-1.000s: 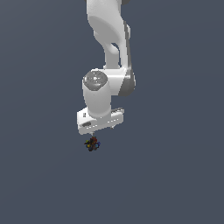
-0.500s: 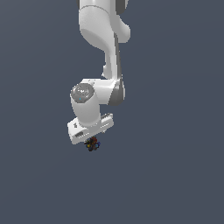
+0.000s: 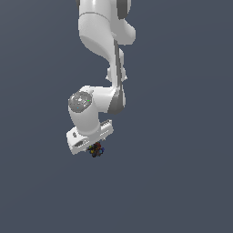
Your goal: Pick up the object and move it to a goal position.
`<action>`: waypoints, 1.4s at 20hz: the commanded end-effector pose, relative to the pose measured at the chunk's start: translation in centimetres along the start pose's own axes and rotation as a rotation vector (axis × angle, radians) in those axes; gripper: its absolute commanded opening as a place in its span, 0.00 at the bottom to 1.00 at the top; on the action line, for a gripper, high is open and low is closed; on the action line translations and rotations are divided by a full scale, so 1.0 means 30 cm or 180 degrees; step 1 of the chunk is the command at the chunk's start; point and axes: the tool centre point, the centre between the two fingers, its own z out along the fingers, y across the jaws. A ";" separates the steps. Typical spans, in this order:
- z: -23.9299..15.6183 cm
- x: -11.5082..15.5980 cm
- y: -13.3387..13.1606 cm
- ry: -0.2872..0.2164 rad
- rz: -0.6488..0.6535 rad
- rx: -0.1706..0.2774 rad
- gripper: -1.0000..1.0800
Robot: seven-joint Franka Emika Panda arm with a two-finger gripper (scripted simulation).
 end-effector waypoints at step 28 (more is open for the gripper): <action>0.169 -0.001 0.004 0.0001 -0.0020 -0.0001 0.00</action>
